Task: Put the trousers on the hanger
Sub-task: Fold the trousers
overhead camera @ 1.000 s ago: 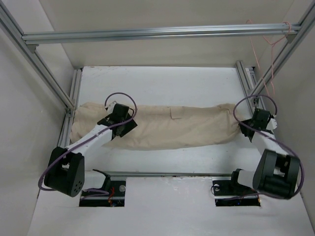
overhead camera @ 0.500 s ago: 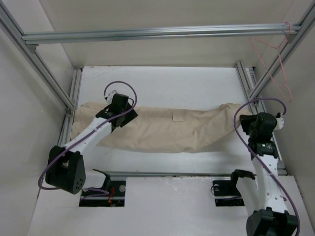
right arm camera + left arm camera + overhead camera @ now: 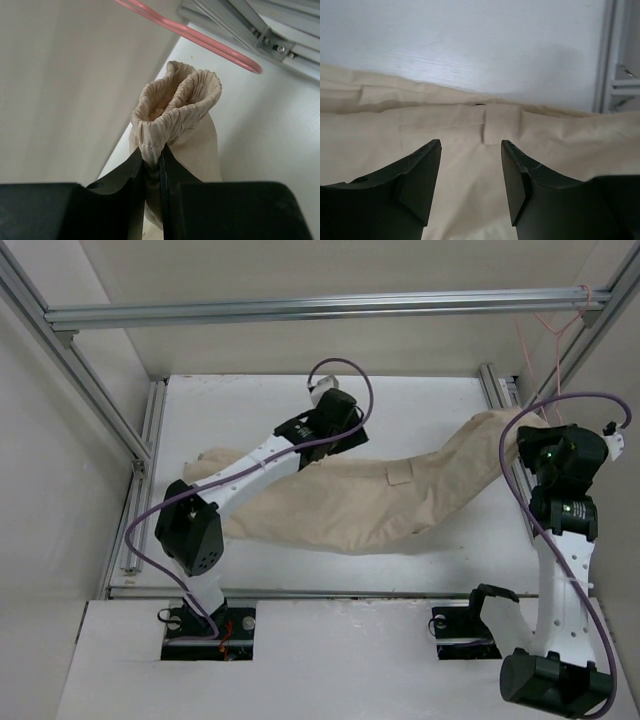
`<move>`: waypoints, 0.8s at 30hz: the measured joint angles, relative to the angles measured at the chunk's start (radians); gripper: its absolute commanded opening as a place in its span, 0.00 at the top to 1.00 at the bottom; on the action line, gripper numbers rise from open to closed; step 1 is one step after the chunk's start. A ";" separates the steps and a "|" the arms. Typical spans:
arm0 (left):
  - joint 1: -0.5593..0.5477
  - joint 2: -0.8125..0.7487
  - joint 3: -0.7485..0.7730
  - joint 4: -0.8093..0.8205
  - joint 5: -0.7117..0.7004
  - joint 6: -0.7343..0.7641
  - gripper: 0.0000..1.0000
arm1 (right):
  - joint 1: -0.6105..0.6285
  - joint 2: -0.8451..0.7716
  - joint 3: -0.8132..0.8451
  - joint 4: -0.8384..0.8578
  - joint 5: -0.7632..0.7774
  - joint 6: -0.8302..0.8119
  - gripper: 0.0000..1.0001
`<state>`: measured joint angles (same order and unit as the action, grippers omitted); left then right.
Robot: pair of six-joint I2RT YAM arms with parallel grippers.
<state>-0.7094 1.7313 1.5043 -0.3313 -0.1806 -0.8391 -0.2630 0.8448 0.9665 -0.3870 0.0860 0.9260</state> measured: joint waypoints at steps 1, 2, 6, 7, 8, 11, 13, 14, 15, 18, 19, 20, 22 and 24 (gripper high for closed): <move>-0.027 0.019 0.038 0.000 -0.002 -0.001 0.51 | -0.006 0.001 0.017 0.000 -0.003 -0.009 0.89; -0.051 0.028 0.061 0.000 -0.003 -0.002 0.51 | -0.012 0.000 0.028 -0.001 -0.005 -0.016 0.88; -0.076 0.023 0.070 -0.014 -0.009 -0.010 0.51 | -0.012 -0.017 0.048 -0.005 -0.006 -0.043 0.88; -0.067 0.012 0.051 -0.010 -0.013 -0.012 0.51 | 0.001 -0.019 0.048 -0.005 -0.005 -0.048 0.88; -0.055 -0.005 0.022 -0.010 -0.018 -0.014 0.51 | 0.023 -0.020 0.049 -0.005 -0.004 -0.051 0.89; 0.026 -0.119 -0.115 -0.040 -0.033 -0.018 0.51 | 0.150 -0.007 0.049 -0.004 -0.002 -0.063 0.89; 0.114 -0.225 -0.196 -0.072 -0.039 -0.018 0.51 | 0.240 0.012 0.050 -0.003 0.002 -0.065 0.89; 0.170 -0.291 -0.231 -0.091 -0.041 -0.018 0.50 | 0.286 0.026 0.055 -0.005 0.006 -0.066 0.89; 0.229 -0.360 -0.257 -0.113 -0.044 -0.017 0.50 | 0.328 0.044 0.066 -0.006 0.013 -0.066 0.89; 0.413 -0.566 -0.291 -0.169 -0.058 -0.015 0.50 | 0.447 0.111 0.123 -0.011 0.049 -0.066 0.89; 0.468 -0.629 -0.293 -0.184 -0.057 -0.014 0.50 | 0.489 0.135 0.152 -0.012 0.066 -0.067 0.89; 0.509 -0.681 -0.293 -0.196 -0.056 -0.011 0.50 | 0.527 0.159 0.180 -0.013 0.081 -0.068 0.89; 0.579 -0.764 -0.293 -0.223 -0.049 -0.005 0.50 | 0.609 0.216 0.248 -0.010 0.111 -0.071 0.89; 0.630 -0.816 -0.292 -0.252 -0.036 0.003 0.50 | 0.694 0.282 0.327 -0.006 0.142 -0.074 0.89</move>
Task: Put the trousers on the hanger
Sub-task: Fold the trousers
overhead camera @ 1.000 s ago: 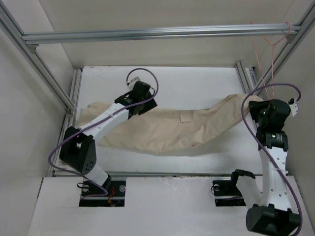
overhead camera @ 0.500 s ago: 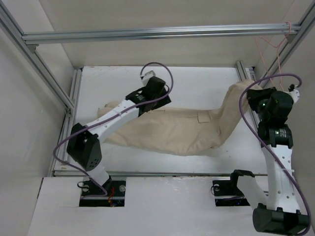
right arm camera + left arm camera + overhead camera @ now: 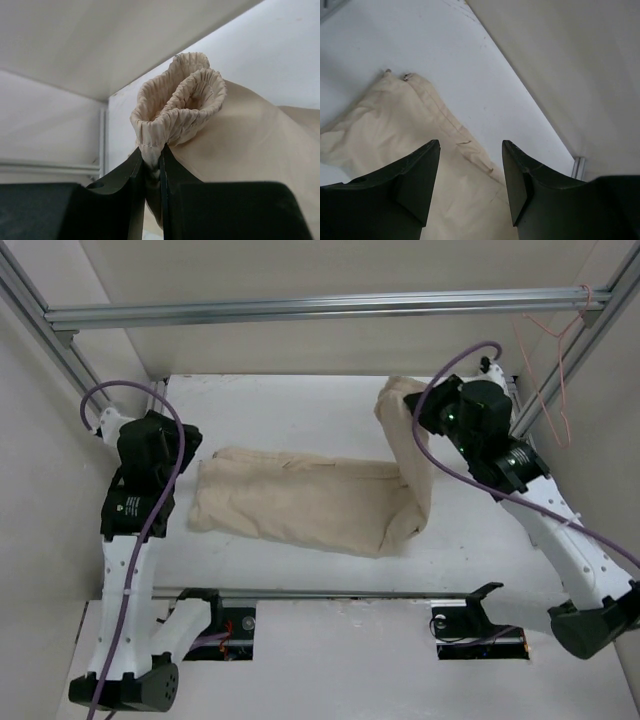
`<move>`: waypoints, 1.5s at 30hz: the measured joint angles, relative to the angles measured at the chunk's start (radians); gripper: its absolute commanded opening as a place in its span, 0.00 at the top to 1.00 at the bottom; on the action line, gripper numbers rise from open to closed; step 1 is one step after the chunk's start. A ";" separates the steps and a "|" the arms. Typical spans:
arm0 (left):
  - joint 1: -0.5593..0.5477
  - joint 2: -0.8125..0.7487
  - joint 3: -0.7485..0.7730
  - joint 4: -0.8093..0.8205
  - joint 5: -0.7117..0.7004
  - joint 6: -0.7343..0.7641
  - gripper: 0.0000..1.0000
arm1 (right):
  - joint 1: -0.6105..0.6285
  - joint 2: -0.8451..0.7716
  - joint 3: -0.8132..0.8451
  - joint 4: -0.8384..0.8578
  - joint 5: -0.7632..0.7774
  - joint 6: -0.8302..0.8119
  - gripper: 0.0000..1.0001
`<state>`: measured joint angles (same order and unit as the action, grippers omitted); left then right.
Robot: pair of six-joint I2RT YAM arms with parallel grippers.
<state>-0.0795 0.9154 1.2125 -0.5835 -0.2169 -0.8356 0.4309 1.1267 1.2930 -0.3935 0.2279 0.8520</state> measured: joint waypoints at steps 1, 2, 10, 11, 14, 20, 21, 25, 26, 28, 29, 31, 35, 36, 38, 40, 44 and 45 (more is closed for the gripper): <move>0.023 -0.012 0.002 -0.016 0.005 0.004 0.50 | 0.035 0.031 0.036 0.002 0.011 -0.001 0.89; 0.048 -0.015 0.006 -0.032 0.009 0.008 0.50 | 0.072 0.068 0.079 0.001 0.021 -0.003 0.89; 0.208 0.023 0.139 -0.131 0.032 0.033 0.50 | 0.306 0.377 0.393 0.022 0.076 -0.019 0.88; 0.232 0.020 0.163 -0.140 0.032 0.034 0.50 | 0.330 0.417 0.429 0.024 0.081 -0.020 0.88; 0.297 0.008 0.232 -0.161 0.032 0.035 0.49 | 0.409 0.562 0.559 0.034 0.094 -0.021 0.88; 0.399 -0.035 0.276 -0.206 0.033 0.060 0.49 | 0.579 0.887 0.829 0.047 0.101 0.012 0.42; 0.409 -0.043 0.276 -0.216 0.032 0.066 0.49 | 0.607 0.934 0.861 0.051 0.092 0.022 0.34; 0.423 -0.049 0.277 -0.237 0.003 0.088 0.48 | 0.706 1.046 0.900 0.032 0.032 0.035 0.20; 0.423 -0.047 0.277 -0.238 -0.003 0.092 0.48 | 0.723 1.051 0.895 0.013 0.018 0.034 0.19; 0.423 -0.037 0.278 -0.236 -0.010 0.095 0.48 | 0.734 1.024 0.848 0.009 -0.005 0.025 0.19; 0.422 -0.031 0.278 -0.234 -0.011 0.096 0.48 | 0.726 0.988 0.801 0.009 -0.016 0.020 0.19; 0.410 -0.019 0.267 -0.219 -0.014 0.097 0.46 | 0.679 0.882 0.676 0.017 -0.034 0.010 0.25; 0.344 -0.018 0.146 -0.168 -0.008 0.098 0.40 | 0.455 0.596 0.390 0.050 -0.065 -0.035 0.60; 0.320 -0.014 0.100 -0.159 -0.007 0.099 0.39 | 0.388 0.531 0.328 0.064 -0.068 -0.047 0.73; 0.268 0.001 0.017 -0.156 0.002 0.102 0.38 | 0.254 0.407 0.200 0.086 -0.071 -0.079 0.81; 0.209 0.039 -0.053 -0.150 0.010 0.111 0.39 | 0.175 0.311 0.067 0.109 -0.084 -0.098 0.77; 0.059 0.121 -0.150 -0.131 0.012 0.121 0.40 | 0.118 0.204 -0.205 0.113 -0.119 -0.113 0.33; 0.016 0.127 -0.171 -0.118 0.011 0.121 0.40 | 0.116 0.195 -0.265 0.112 -0.133 -0.117 0.28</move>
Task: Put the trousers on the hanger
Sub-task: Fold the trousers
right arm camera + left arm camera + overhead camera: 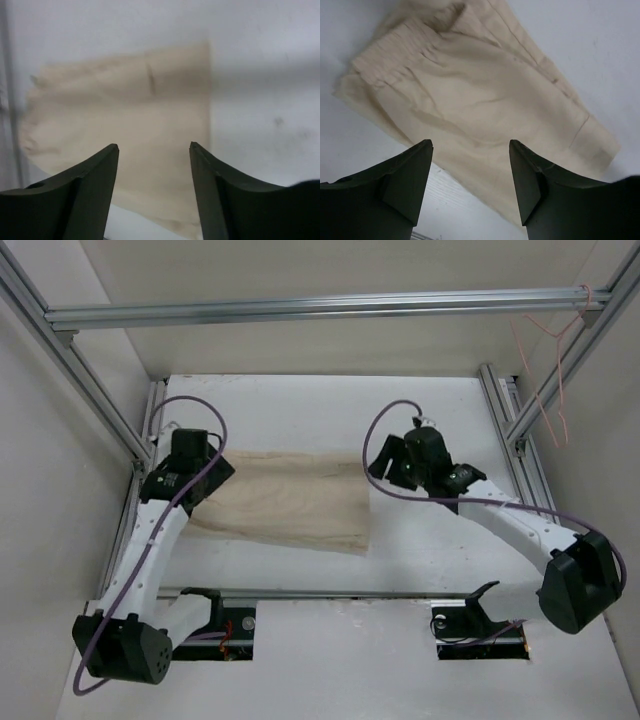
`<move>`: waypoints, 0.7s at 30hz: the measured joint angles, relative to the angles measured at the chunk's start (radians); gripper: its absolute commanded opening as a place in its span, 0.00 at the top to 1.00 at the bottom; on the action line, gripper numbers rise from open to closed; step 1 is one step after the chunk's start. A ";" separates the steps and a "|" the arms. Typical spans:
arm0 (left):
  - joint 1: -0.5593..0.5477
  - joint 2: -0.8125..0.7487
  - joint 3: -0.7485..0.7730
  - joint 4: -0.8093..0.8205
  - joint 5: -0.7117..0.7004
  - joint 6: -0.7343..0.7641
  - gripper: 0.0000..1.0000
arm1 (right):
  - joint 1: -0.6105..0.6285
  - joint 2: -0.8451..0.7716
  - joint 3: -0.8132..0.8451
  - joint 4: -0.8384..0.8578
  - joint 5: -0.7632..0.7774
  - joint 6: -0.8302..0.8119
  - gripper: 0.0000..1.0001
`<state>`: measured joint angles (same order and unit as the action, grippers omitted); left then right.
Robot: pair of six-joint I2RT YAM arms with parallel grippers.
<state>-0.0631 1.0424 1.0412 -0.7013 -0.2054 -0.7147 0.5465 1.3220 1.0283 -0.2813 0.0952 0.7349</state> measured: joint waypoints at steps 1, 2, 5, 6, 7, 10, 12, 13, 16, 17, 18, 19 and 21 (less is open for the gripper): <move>-0.048 0.002 -0.023 0.016 -0.004 0.000 0.40 | -0.002 -0.005 -0.062 -0.005 -0.018 0.002 0.25; -0.096 0.001 -0.049 0.037 -0.011 -0.002 0.40 | -0.002 -0.007 -0.113 -0.006 -0.037 0.006 0.23; -0.186 -0.013 -0.140 0.092 -0.028 -0.019 0.40 | 0.010 -0.012 -0.250 0.000 -0.099 0.028 0.18; -0.194 -0.017 -0.178 0.109 -0.034 -0.027 0.40 | 0.019 -0.020 -0.288 0.002 -0.113 0.039 0.18; -0.194 -0.021 -0.220 0.128 -0.038 -0.036 0.40 | 0.028 -0.032 -0.323 0.002 -0.126 0.053 0.18; -0.174 -0.023 -0.336 0.167 -0.046 -0.057 0.40 | 0.048 -0.074 -0.401 0.007 -0.158 0.097 0.19; -0.152 -0.023 -0.394 0.188 -0.047 -0.065 0.40 | 0.055 -0.081 -0.425 0.027 -0.181 0.123 0.20; -0.139 -0.023 -0.415 0.199 -0.047 -0.069 0.40 | 0.059 -0.076 -0.433 0.044 -0.194 0.136 0.21; -0.097 -0.023 -0.455 0.239 -0.045 -0.075 0.40 | 0.078 -0.037 -0.448 0.124 -0.245 0.182 0.25; -0.084 -0.023 -0.465 0.254 -0.042 -0.076 0.40 | 0.082 -0.021 -0.454 0.156 -0.262 0.198 0.26; -0.067 -0.023 -0.478 0.272 -0.040 -0.077 0.40 | 0.084 -0.004 -0.458 0.184 -0.276 0.211 0.29; -0.050 -0.023 -0.491 0.290 -0.034 -0.079 0.40 | 0.084 0.014 -0.463 0.216 -0.292 0.226 0.32; -0.016 -0.018 -0.519 0.316 -0.022 -0.080 0.40 | 0.077 0.054 -0.468 0.269 -0.319 0.247 0.53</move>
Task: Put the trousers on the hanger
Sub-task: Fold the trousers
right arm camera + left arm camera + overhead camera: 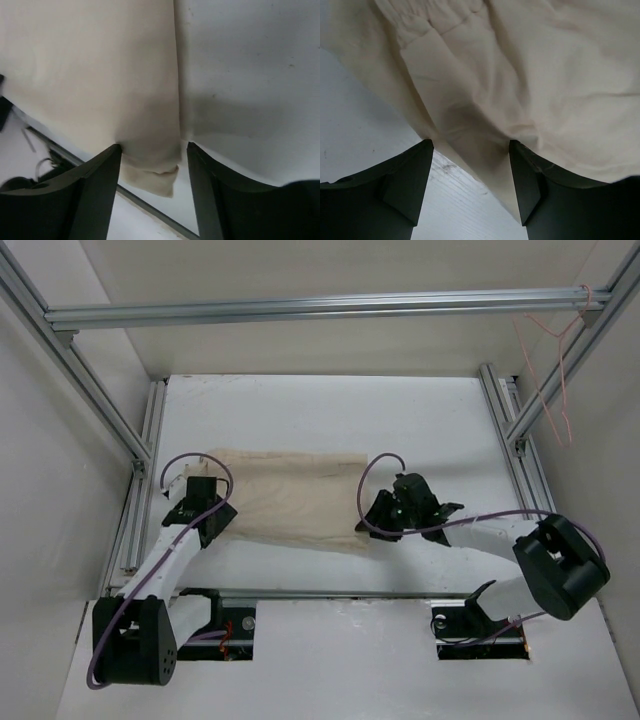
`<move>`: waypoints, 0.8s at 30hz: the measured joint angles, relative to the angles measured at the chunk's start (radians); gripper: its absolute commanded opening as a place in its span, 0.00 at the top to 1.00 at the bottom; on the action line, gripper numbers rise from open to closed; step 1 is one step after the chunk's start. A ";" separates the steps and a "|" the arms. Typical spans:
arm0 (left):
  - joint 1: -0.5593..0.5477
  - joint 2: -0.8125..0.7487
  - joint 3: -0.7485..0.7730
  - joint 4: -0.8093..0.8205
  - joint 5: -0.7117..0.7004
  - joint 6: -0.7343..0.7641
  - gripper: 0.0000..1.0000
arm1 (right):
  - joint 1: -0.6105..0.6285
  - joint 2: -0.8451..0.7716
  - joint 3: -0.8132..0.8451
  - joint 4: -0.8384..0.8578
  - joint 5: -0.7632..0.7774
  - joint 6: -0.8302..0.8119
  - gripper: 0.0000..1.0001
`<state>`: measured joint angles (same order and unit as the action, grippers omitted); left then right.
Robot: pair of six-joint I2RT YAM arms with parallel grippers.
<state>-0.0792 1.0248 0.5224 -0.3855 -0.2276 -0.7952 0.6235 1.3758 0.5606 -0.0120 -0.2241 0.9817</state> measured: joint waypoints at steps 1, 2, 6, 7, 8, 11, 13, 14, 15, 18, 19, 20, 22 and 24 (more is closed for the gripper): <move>0.016 0.005 -0.011 0.010 0.008 0.000 0.39 | -0.006 0.018 0.000 0.023 -0.013 0.007 0.62; 0.032 0.010 -0.023 0.022 0.017 0.000 0.39 | -0.016 0.036 0.000 0.044 -0.023 0.017 0.69; 0.088 0.037 -0.058 0.065 0.048 -0.002 0.39 | -0.077 0.070 0.004 0.080 -0.036 0.036 0.78; 0.097 0.044 -0.058 0.075 0.055 -0.003 0.39 | -0.096 0.071 0.009 0.082 -0.035 0.037 0.78; 0.103 0.047 -0.058 0.092 0.063 -0.003 0.39 | -0.116 0.071 0.017 0.080 -0.032 0.039 0.78; 0.111 0.055 -0.058 0.117 0.077 -0.003 0.38 | -0.154 0.070 0.046 0.066 -0.010 0.035 0.72; 0.114 0.050 -0.058 0.116 0.086 -0.003 0.38 | -0.163 0.066 0.054 0.055 0.012 0.027 0.64; 0.117 0.044 -0.058 0.110 0.089 -0.003 0.37 | -0.164 0.061 0.054 0.041 0.018 0.022 0.56; 0.120 0.033 -0.058 0.099 0.093 -0.003 0.36 | -0.164 0.055 0.054 0.025 0.024 0.019 0.49; 0.117 -0.024 -0.041 0.037 0.096 -0.002 0.35 | -0.163 0.005 0.051 -0.045 0.053 0.003 0.31; 0.110 -0.047 -0.023 0.008 0.094 -0.003 0.35 | -0.163 -0.027 0.054 -0.080 0.068 -0.008 0.28; 0.095 -0.071 0.003 -0.021 0.092 -0.003 0.35 | -0.163 -0.063 0.064 -0.125 0.088 -0.020 0.25; 0.052 -0.113 0.071 -0.069 0.082 -0.002 0.35 | -0.159 -0.123 0.126 -0.234 0.134 -0.055 0.23; -0.006 -0.148 0.159 -0.109 0.052 -0.002 0.38 | -0.150 -0.156 0.248 -0.341 0.187 -0.101 0.30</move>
<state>-0.0849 0.8772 0.6815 -0.4946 -0.1753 -0.7975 0.4732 1.2198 0.8082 -0.3527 -0.0376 0.8803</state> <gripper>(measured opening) 0.643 0.766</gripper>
